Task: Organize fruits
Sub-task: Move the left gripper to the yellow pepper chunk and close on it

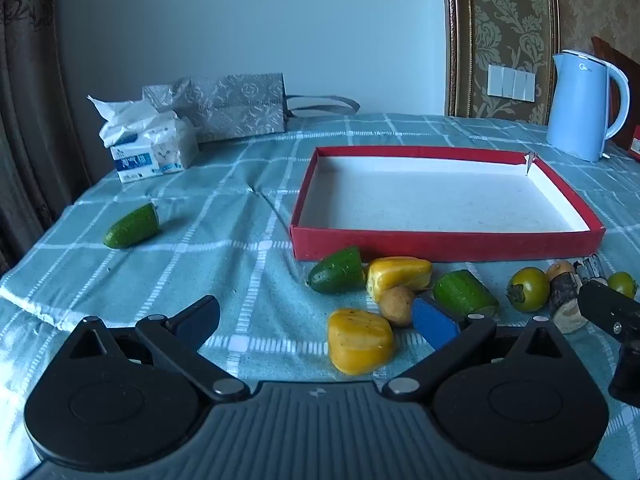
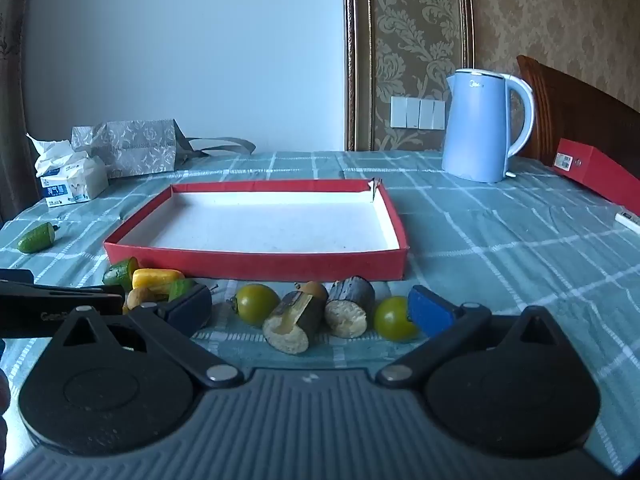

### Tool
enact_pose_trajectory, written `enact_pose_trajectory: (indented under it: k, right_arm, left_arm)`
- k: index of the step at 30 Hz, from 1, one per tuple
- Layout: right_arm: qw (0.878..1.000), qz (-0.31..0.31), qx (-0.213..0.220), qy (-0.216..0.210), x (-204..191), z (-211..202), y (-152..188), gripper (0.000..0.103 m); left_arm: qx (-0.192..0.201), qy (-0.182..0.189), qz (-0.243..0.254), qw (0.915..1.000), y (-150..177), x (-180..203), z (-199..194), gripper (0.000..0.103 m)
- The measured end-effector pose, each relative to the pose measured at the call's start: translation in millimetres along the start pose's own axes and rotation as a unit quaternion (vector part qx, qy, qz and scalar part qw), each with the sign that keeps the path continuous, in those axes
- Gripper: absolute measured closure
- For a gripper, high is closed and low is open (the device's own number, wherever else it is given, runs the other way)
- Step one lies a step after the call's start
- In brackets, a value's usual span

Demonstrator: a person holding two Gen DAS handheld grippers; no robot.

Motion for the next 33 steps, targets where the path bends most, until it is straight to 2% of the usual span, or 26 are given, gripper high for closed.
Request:
enact_pose_trajectory:
  k: [3,5,10,14,18,22,25,29,33]
  right_arm:
    - [1.000,-0.006,-0.002,0.003,0,2,2,0.000]
    - [1.000,-0.007,0.001,0.005,2,2,3,0.000]
    - [1.000,0.004,0.007,0.005,7,-8,5,0.000]
    - [1.000,0.013,0.002,0.007,19,-9,9,0.000]
    - [1.000,0.021,-0.008,0.008,27,-4,15,0.000]
    - [0.999,0.028,-0.017,0.003,28,1,19,0.000]
    - [1.000,0.027,-0.012,0.005,28,0,20,0.000]
    - [1.000,0.023,-0.003,0.012,29,-2,18,0.000]
    - [1.000,0.019,0.009,0.016,30,-5,16,0.000]
  left_arm:
    - [-0.016,0.012,-0.019,0.9996,2,-5,4,0.000]
    - [-0.006,0.002,-0.011,0.9999,3,-4,1,0.000]
    - [-0.010,0.007,-0.014,0.9998,12,-15,0,0.000]
    - [-0.018,0.028,-0.046,0.9984,19,-36,-1,0.000]
    - [0.001,0.023,-0.067,0.9975,22,-56,-6,0.000]
    - [0.011,0.029,-0.044,0.9986,16,-49,-8,0.000]
    - [0.009,0.043,-0.022,0.9988,16,-34,-6,0.000]
    - [0.007,0.044,0.006,0.9990,17,-18,-1,0.000]
    - [-0.003,0.052,0.007,0.9986,19,-13,6,0.000]
Point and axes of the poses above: each gripper's, at about its wrist camera, not at the fingertips, and z roughly the way its jaws point, x to its right, y to its underside, the point moved 7 cm from there along z, roughly the way its jaws point, and after that the axes turned 2 degrees about x, right-handed, at the moved point
